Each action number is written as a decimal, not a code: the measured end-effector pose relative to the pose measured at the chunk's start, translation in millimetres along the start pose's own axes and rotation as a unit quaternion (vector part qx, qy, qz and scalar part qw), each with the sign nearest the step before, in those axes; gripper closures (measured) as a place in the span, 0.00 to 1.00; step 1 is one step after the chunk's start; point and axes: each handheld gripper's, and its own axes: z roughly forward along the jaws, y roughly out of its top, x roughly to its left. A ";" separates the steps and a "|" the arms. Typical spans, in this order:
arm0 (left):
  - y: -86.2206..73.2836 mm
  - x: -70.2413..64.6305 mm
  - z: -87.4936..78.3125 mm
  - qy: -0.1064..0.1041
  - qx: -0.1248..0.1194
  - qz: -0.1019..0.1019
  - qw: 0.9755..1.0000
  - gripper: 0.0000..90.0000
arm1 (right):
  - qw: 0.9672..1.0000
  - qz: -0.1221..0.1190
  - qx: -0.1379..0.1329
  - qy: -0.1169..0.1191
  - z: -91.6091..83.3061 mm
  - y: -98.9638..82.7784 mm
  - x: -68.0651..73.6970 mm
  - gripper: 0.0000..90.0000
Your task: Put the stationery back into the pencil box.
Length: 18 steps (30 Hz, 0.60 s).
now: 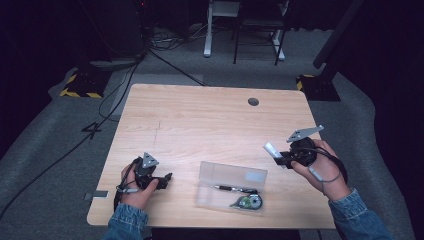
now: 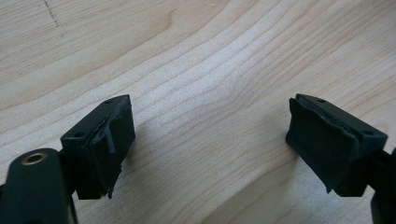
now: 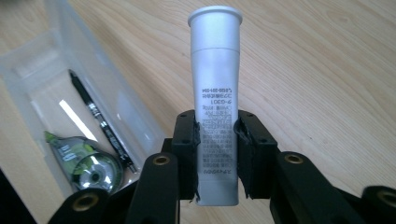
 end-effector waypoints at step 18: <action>0.1 0.2 0.1 -0.001 0.000 0.000 1.000 0.17 | 0.995 -0.076 0.003 0.057 0.2 18.9 53.9 0.79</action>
